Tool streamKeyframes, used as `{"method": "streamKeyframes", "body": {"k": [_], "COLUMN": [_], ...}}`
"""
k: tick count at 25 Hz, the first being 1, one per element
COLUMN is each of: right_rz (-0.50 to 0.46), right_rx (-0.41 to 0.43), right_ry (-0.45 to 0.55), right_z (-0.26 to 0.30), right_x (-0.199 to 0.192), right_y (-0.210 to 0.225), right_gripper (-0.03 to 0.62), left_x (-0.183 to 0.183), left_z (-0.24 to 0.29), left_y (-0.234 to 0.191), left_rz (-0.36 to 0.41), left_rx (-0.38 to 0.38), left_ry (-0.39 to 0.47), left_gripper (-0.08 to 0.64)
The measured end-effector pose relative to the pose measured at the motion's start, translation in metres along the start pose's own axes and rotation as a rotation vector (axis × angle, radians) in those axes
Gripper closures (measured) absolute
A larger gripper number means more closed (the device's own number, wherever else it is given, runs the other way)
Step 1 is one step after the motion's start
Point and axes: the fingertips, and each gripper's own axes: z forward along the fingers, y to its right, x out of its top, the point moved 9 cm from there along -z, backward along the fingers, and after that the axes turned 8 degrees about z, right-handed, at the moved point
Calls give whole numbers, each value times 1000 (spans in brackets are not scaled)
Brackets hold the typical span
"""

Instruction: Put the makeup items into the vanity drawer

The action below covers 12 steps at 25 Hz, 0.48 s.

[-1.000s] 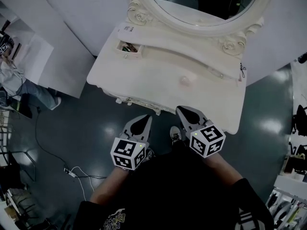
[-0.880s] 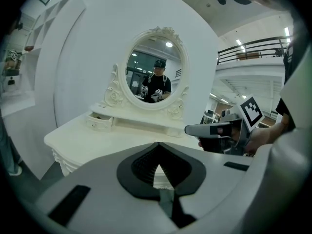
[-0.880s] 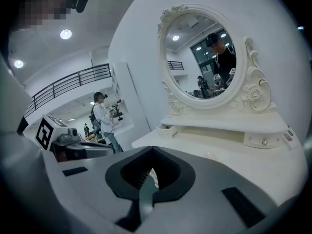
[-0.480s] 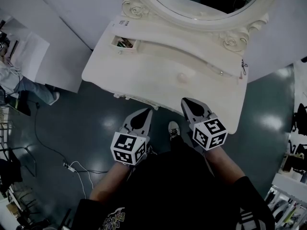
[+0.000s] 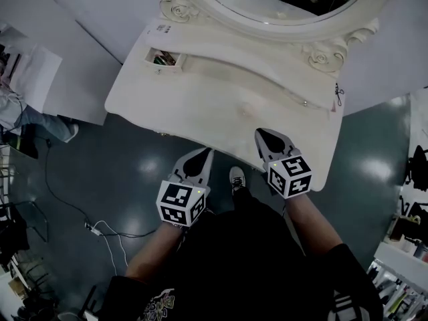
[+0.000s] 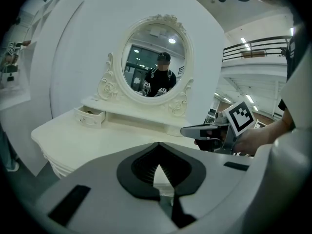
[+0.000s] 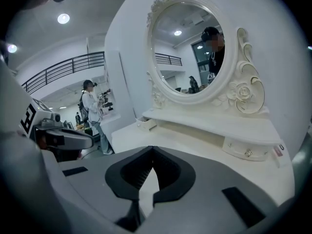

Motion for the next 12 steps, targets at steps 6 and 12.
{"method": "streamKeyframes", "body": {"k": [6,12], "right_rz": [-33,-55], "right_rx": [7,23], "right_ry": [-72,-136], "right_z": [25,54], "right_x": [-8,-14], "right_y": [29,49], "right_gripper": [560,511], "left_x": [-3,-6], "left_z": [18,29], "left_y": [6,5], "left_rz": [-19,-44], "left_rx": [12,45], "left_ry": [-19,-41], "left_gripper": [563,561]}}
